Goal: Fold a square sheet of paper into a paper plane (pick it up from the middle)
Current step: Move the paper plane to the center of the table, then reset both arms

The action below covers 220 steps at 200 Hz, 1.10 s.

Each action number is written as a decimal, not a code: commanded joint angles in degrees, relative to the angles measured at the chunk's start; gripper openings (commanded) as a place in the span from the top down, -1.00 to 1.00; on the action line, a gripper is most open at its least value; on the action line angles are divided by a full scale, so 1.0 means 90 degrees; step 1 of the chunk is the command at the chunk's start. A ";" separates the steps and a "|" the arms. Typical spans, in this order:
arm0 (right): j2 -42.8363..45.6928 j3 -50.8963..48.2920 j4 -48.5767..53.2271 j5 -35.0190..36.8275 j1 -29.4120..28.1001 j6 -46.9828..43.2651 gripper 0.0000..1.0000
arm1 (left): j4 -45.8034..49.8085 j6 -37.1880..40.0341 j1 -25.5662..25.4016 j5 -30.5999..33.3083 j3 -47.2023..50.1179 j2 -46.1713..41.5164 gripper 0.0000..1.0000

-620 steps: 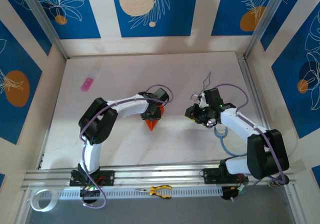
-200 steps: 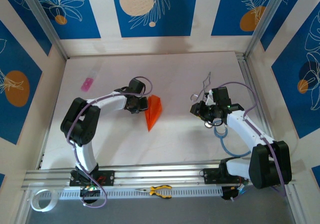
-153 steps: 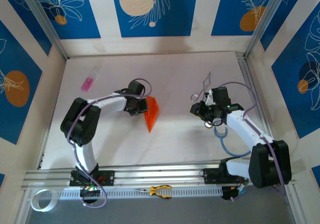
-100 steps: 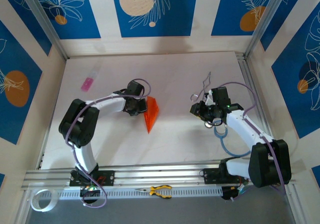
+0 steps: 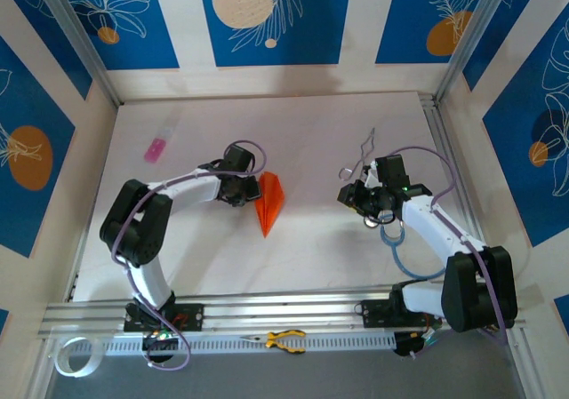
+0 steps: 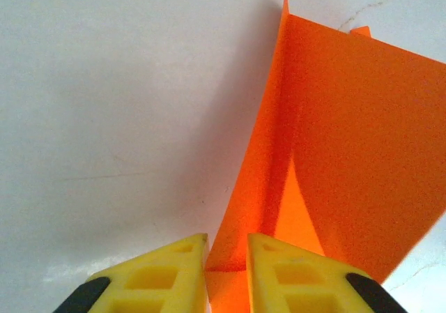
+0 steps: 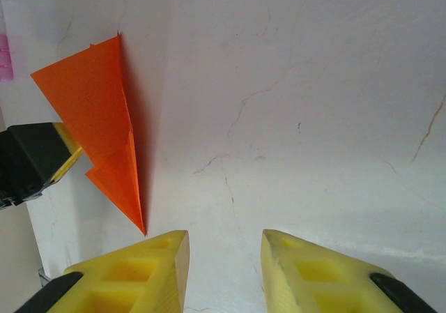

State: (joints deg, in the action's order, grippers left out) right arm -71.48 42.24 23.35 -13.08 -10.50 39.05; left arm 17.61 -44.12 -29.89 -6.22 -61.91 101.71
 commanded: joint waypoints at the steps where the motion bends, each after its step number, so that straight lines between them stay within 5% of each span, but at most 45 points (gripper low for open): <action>1: -0.0017 -0.0011 0.0033 -0.0003 -0.0025 -0.0113 0.33 | 0.0160 -0.0097 0.0063 0.0068 0.0075 -0.0349 0.46; 46: 0.0252 0.0338 0.0251 0.0695 -0.0009 -0.0802 0.09 | 0.0334 -0.0069 0.0067 0.0598 0.0360 -0.1020 0.31; 101: 0.0335 0.0103 -0.1304 0.2658 -0.0090 -0.2458 -0.15 | 0.0638 0.0827 0.0117 0.2542 0.0927 -0.2506 0.11; 136: -0.0060 -0.0863 -0.3962 0.3467 -0.0077 -0.3791 -0.44 | 0.0116 0.2285 0.0388 0.4181 0.1383 -0.3103 -0.55; 161: -0.0702 -0.1103 -0.5154 0.3305 0.0132 -0.4197 -0.48 | -0.0362 0.3047 0.0876 0.4980 0.1635 -0.3178 -0.92; 207: -0.1408 -0.1466 -0.6482 0.2224 0.0549 -0.4353 -0.42 | -0.3148 0.4852 0.1637 0.4809 0.2794 -0.2624 -0.99; 220: -0.1214 -0.1984 -0.7111 0.1226 0.0996 -0.4204 -0.42 | -0.4261 0.5119 0.1792 0.4360 0.3249 -0.2501 -0.99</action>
State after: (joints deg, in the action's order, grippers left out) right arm -84.20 30.09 -27.09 9.85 -5.93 1.80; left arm -0.56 -8.43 -15.55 34.81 -38.83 76.97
